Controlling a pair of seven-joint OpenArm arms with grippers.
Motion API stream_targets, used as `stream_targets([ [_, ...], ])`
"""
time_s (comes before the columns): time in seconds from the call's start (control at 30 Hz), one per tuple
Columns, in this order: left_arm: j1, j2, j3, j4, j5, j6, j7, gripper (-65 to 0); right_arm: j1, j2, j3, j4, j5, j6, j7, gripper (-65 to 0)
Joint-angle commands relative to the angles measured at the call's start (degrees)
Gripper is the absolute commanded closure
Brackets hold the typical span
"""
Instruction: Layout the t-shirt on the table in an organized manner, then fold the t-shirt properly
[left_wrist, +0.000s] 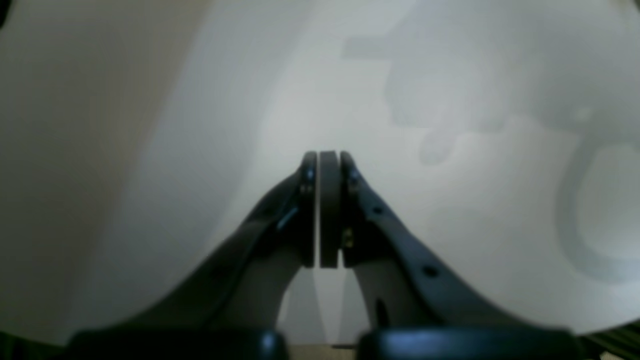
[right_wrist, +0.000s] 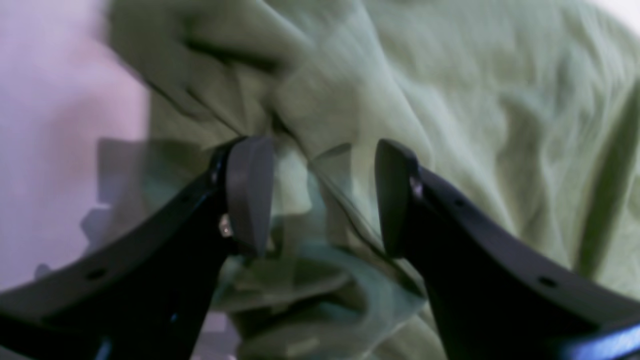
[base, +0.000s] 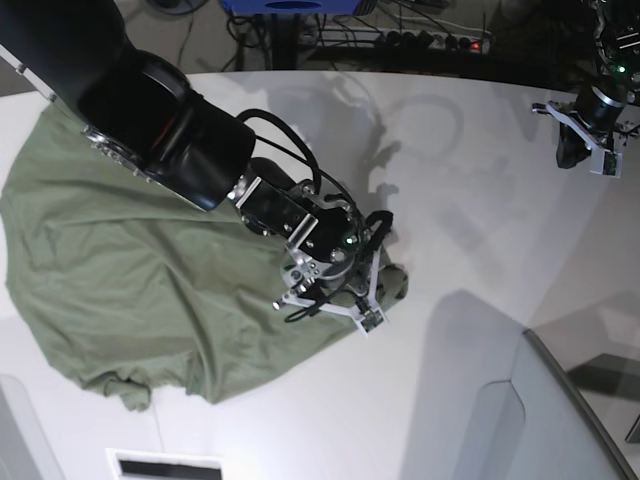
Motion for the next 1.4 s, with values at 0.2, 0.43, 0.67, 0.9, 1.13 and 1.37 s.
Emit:
stream_targets([
  [0.2,0.22,-0.98,-0.63,0.72,-0.62,0.57,-1.19,0.0,3.03,-0.21,0.46,-4.11,-0.43,-0.43,1.38,-29.9],
  [0.43,0.22,-0.98,-0.63,0.72,-0.62,0.57,-1.19,0.0,2.94,-0.12,0.46,-4.11,-0.43,-0.34,1.55,-23.6],
  [0.67,0.22,-0.98,-0.63,0.72,-0.62,0.57,-1.19,0.0,1.98,-0.12,0.55,-3.84,-0.25,-0.34,3.66,-14.1],
  [0.9,0.22,-0.98,-0.63,0.64,-0.62,0.57,-1.19,0.0,1.19,-0.12,0.55,-3.58,-0.25,-0.78,6.13,-15.0],
  [1.13,0.22,-0.98,-0.72,0.64,-0.62,0.57,-1.19,0.0,1.71,-0.12,0.55,-0.94,-0.25,-0.78,5.95,-36.5],
  [1.37,1.10,-0.98,-0.72,0.64,-0.62,0.57,-1.28,0.0,1.63,-0.03,0.55,-7.80,-0.25,-0.43,8.50,-28.7],
])
